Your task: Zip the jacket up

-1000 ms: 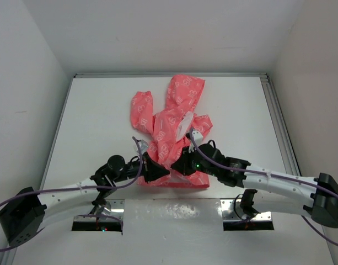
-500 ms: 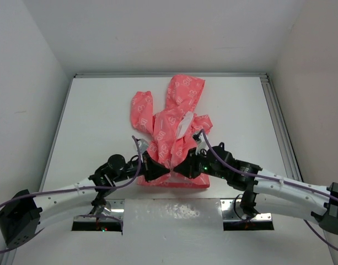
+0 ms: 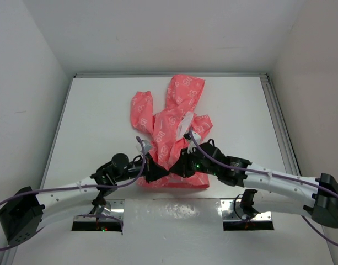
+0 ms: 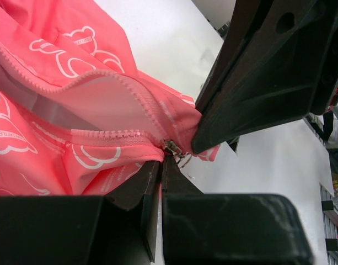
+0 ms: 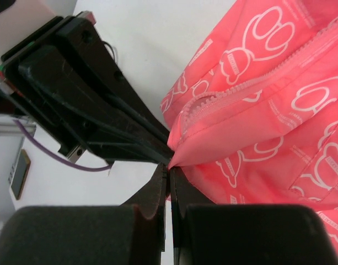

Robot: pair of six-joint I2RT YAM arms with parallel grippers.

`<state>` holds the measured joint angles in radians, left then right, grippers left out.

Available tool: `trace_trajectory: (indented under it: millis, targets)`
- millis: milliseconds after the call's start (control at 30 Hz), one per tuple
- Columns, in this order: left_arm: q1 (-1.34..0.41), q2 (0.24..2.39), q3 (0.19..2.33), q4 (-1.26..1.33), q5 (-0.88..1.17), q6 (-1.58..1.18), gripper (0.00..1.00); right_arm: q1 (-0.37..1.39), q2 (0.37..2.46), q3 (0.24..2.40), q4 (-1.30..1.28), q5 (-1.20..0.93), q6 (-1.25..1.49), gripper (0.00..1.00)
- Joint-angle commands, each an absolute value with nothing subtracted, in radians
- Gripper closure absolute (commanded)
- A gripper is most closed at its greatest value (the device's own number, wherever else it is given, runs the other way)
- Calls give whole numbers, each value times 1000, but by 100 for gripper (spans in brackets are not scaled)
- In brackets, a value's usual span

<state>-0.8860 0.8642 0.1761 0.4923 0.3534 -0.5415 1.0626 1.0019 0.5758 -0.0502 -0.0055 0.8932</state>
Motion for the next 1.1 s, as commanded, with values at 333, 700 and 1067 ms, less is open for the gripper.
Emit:
trace_trajectory:
  millis: [333,700,1067]
  targets:
    - [-920,857,120,528,508,-578,100,1054,985,586,3,265,907,100]
    - [-923,960,78,606,532,-603,100,1055,996,592,-55,268,923,100]
    - [-923,1017,77,640,531,-653,100,1074,850,640,-258,146,888,36]
